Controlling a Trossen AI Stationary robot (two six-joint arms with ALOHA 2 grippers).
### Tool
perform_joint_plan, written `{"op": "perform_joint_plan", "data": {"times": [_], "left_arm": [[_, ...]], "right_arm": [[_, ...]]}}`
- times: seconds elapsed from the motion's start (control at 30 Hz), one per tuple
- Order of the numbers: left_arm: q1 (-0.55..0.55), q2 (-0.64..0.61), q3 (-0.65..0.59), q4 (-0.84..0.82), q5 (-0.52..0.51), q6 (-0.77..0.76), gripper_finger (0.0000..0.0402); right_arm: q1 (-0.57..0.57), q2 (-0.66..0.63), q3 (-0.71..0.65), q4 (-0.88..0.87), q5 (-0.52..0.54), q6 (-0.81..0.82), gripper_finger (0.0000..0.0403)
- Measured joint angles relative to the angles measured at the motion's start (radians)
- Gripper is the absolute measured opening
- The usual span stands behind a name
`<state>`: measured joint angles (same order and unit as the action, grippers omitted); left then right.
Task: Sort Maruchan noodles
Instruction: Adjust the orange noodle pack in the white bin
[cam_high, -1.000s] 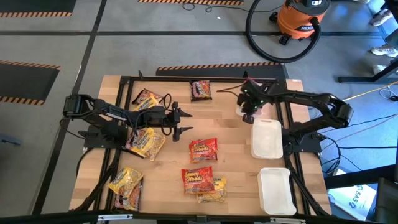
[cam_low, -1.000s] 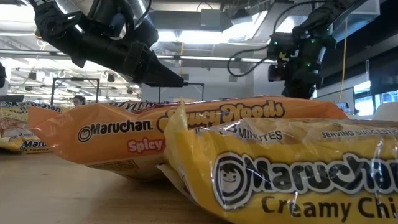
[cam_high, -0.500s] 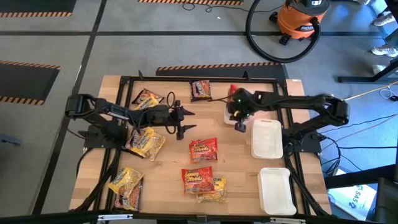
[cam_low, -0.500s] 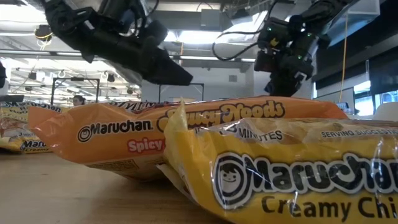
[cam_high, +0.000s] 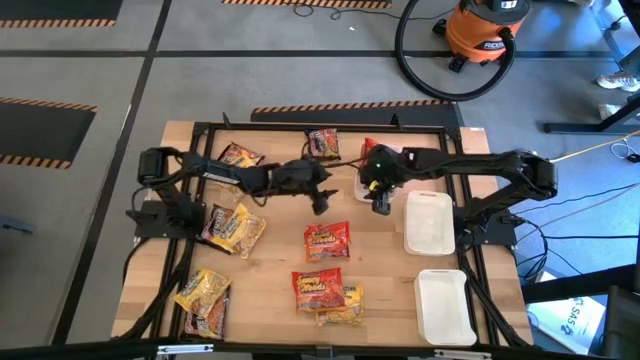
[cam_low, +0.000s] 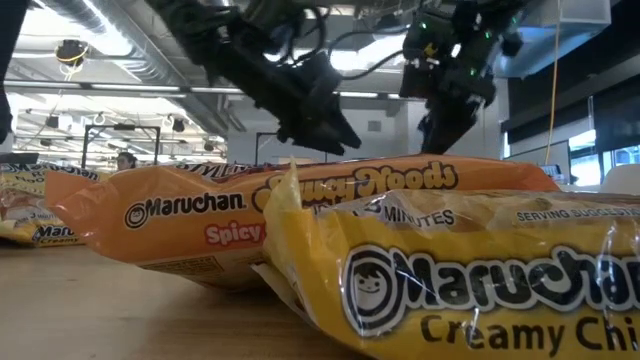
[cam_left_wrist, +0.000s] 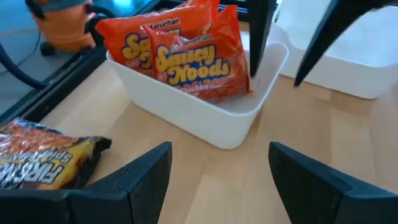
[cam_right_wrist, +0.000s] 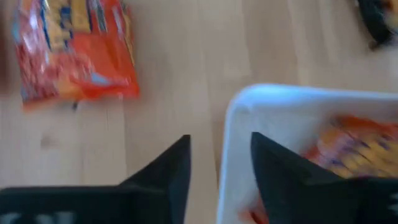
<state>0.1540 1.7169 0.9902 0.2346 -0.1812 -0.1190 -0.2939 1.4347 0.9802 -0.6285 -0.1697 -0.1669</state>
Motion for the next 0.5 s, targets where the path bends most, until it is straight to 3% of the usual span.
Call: {"op": "perform_joint_plan", "data": {"times": [0.2,0.33,0.5], "left_arm": [[0.004,0.074,0.123,-0.044,0.085,0.06,0.0261],[0.004,0.138,0.216,-0.067,0.18,0.134,0.0261],[0.005,0.231,0.378,-0.226,0.252,0.268,0.0261]], "right_arm": [[-0.001,-0.056,0.097,-0.209,0.123,-0.047,0.0205],[-0.023,-0.166,0.076,-0.237,0.204,-0.041,0.0208],[-0.076,-0.311,0.035,-0.21,0.205,0.009,0.02]]}}
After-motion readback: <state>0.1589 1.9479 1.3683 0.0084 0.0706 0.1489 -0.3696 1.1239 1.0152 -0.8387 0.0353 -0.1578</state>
